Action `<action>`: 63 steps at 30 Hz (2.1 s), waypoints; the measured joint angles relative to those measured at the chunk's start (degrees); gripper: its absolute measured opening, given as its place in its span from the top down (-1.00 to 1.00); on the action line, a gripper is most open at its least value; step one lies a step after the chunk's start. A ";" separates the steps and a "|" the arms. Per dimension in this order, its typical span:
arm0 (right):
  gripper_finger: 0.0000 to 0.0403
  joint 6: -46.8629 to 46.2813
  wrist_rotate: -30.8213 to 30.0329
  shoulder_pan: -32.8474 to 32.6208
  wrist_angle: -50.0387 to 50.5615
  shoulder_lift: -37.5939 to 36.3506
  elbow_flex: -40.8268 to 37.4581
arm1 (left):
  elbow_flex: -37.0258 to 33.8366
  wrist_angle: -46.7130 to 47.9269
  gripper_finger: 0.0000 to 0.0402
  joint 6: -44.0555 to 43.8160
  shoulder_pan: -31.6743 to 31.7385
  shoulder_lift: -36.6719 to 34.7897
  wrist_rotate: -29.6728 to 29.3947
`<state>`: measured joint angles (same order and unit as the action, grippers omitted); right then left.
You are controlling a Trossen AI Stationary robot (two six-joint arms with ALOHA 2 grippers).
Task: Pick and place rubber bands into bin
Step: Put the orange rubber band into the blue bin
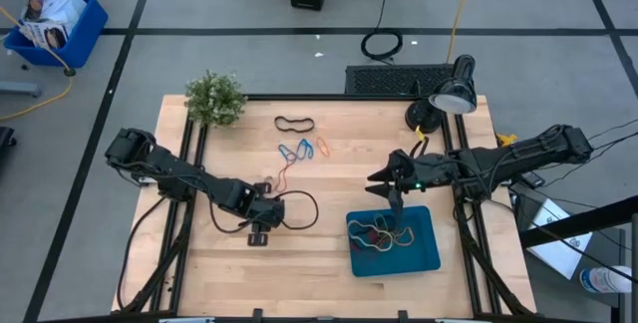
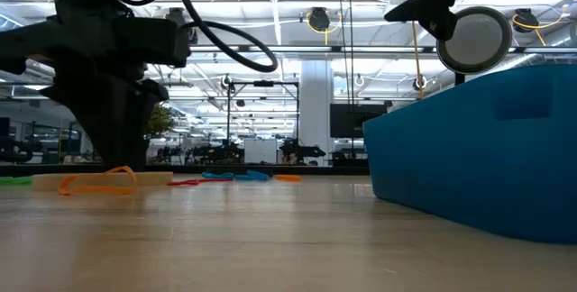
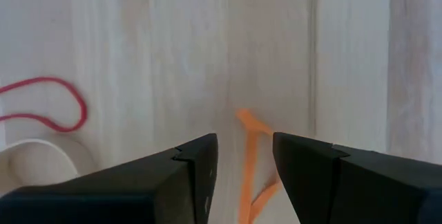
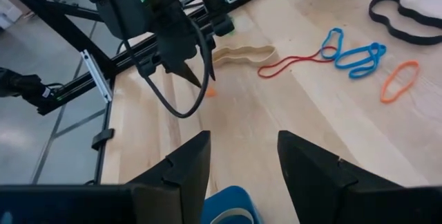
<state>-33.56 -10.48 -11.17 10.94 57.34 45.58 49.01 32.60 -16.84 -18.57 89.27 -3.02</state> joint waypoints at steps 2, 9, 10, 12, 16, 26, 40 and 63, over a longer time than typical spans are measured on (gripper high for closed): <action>0.18 0.11 0.00 0.02 0.00 0.00 0.00 | 0.00 -0.06 0.27 0.02 0.00 0.00 -0.50; 0.18 0.45 0.00 0.02 0.00 0.00 0.00 | 0.00 -2.45 0.27 0.63 0.00 0.92 0.23; 0.18 0.59 0.00 0.02 0.00 0.00 0.00 | 0.00 -2.69 0.27 0.67 0.00 1.41 0.37; 0.17 1.19 0.00 0.02 0.02 0.00 0.00 | 0.00 -2.73 0.27 0.64 -0.10 2.50 0.44; 0.19 1.29 0.02 -0.01 0.02 0.00 0.00 | -0.07 -1.33 0.27 0.02 -0.11 4.35 -0.15; 0.18 1.29 0.02 -0.01 0.07 0.02 0.00 | -0.02 -1.39 0.27 -1.29 -0.11 4.83 -0.10; 0.18 1.38 0.02 -0.03 0.07 0.02 0.00 | -0.02 -1.14 0.96 -1.28 -0.04 4.83 4.33; 0.18 1.44 0.09 -0.03 -4.56 0.01 0.00 | 14.97 0.05 0.98 0.16 1.58 4.81 10.48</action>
<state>-32.12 -10.39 -11.20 6.38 57.35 45.58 63.99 32.65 -16.68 -16.99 94.08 7.46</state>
